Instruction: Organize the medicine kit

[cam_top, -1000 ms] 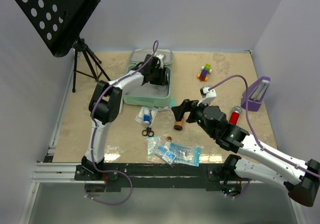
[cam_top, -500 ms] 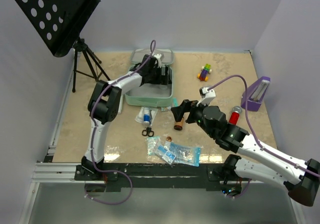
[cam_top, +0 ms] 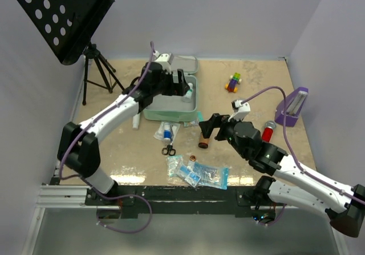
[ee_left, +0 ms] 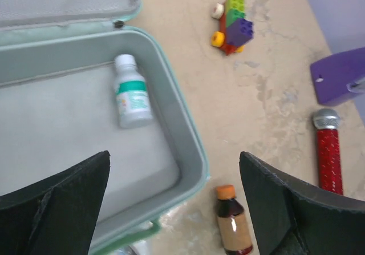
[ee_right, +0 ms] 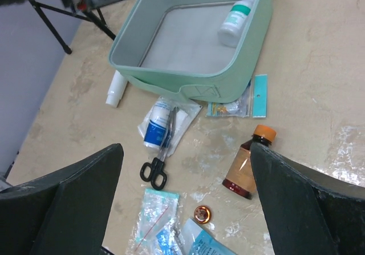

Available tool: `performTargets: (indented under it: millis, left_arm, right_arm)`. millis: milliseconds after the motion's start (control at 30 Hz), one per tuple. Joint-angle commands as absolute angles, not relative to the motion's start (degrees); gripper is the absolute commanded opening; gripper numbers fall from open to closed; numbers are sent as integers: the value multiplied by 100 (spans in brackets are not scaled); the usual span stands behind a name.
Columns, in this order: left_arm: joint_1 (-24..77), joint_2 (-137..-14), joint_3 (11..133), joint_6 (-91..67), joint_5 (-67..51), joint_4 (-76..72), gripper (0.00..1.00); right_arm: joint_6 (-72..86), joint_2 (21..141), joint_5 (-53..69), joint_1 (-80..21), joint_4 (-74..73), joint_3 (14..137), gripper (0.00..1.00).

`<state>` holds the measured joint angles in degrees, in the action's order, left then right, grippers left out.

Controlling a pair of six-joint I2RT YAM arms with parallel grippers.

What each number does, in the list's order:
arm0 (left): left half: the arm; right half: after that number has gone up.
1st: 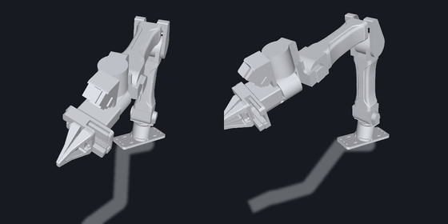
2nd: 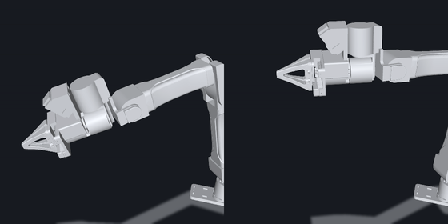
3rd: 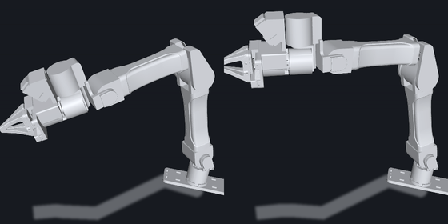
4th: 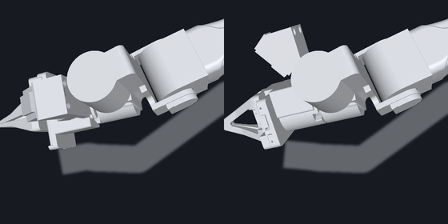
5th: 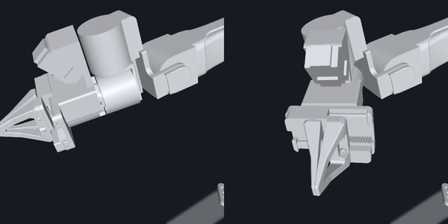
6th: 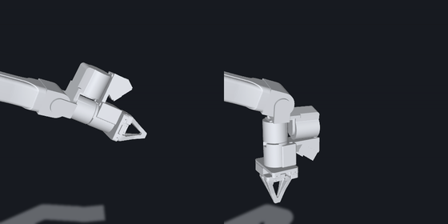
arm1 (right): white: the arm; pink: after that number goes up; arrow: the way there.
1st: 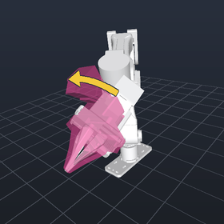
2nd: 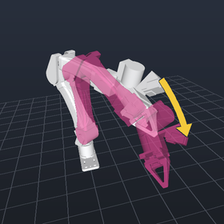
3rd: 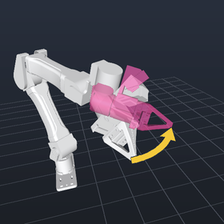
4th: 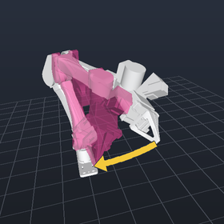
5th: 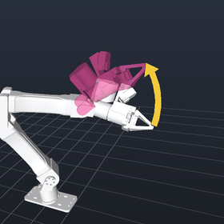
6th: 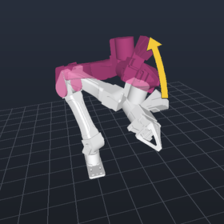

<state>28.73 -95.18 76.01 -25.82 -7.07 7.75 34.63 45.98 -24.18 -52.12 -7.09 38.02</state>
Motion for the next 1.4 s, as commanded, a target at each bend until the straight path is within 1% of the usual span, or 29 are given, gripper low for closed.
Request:
performTargets:
  millis: [0, 133, 233, 400, 700, 900, 1000, 1133, 1200, 1367]
  left_arm:
    - [4022, -8974, 6752, -2707, -203, 650, 100]
    - [5104, -9087, 6399, -2917, -18, 677, 100]
    - [5492, -9289, 6215, -3067, 149, 554, 100]
    - [5581, -9685, 6108, -3199, 167, 246, 100]
    - [5590, -10643, 6618, -3190, 263, 281, 99]
    - [5581, -10916, 6776, -3217, 474, 351, 87]
    - [5590, -10995, 6803, -3226, 483, 369, 77]
    - [5581, -11004, 6803, -3208, 448, 369, 58]
    - [5590, -10995, 6785, -3199, 440, 378, 50]
    - [5590, -10601, 6566, -3225, 404, 238, 38]
  right_arm:
    - [3621, 4298, -2821, -5221, -905, 3999, 98]
    - [3700, 4096, -2839, -5221, -1019, 3981, 98]
    - [3761, 3955, -2778, -5221, -1072, 3973, 98]
    - [3911, 3780, -2672, -5221, -1160, 3938, 98]
    - [3999, 3656, -2602, -5221, -1195, 3894, 98]
    - [3981, 3691, -2566, -5221, -1195, 3894, 98]
    - [3964, 3700, -2566, -5229, -1178, 3885, 98]
    - [3955, 3700, -2566, -5221, -1169, 3885, 98]
    - [3955, 3691, -2566, -5221, -1160, 3893, 98]
    - [3964, 3630, -2566, -5221, -1186, 3902, 98]
